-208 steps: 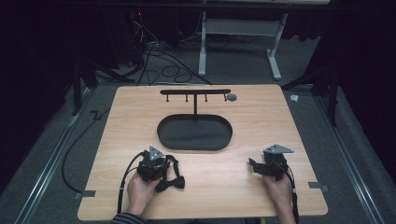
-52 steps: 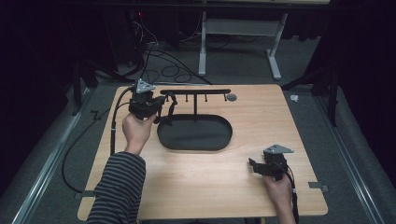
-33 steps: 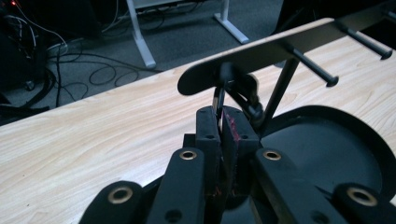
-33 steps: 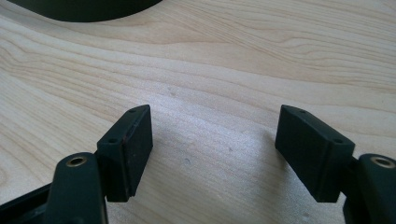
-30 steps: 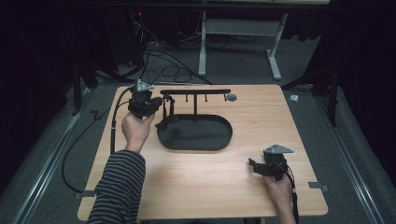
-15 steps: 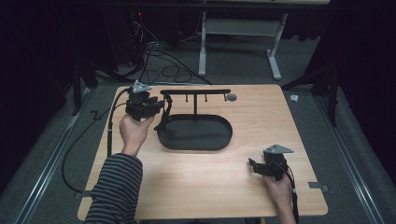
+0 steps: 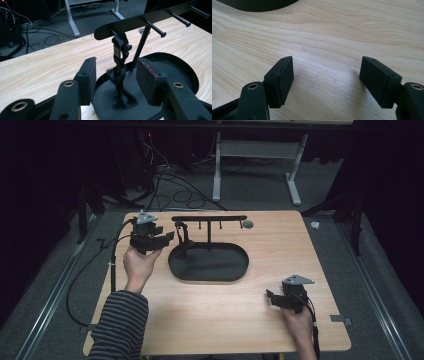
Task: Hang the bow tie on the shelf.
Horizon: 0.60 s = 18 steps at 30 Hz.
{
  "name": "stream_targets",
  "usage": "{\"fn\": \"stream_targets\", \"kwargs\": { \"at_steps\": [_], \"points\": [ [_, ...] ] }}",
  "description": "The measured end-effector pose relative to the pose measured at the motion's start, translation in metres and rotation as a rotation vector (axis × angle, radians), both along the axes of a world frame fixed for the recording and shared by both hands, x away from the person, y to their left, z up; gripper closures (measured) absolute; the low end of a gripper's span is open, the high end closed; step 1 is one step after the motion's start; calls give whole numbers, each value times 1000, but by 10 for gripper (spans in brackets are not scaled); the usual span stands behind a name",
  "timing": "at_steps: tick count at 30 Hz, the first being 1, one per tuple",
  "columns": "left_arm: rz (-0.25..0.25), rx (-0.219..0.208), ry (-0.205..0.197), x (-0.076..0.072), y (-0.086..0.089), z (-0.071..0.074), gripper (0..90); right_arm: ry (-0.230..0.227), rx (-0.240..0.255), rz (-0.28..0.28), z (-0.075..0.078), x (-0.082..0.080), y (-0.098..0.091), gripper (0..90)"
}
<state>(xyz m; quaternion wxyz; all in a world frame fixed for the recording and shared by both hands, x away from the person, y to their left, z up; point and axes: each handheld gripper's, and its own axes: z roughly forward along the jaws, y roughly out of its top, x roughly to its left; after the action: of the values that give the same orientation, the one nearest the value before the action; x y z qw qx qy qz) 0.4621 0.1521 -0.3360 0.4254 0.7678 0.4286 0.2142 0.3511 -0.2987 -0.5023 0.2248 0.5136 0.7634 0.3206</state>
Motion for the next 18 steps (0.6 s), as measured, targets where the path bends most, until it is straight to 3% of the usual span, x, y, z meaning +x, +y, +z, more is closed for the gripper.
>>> {"fn": "stream_targets", "kwargs": {
  "at_steps": [18],
  "points": [
    [7,5,-10,-19,15,3,483,0,0,1,0,0,0,287]
  ]
}}
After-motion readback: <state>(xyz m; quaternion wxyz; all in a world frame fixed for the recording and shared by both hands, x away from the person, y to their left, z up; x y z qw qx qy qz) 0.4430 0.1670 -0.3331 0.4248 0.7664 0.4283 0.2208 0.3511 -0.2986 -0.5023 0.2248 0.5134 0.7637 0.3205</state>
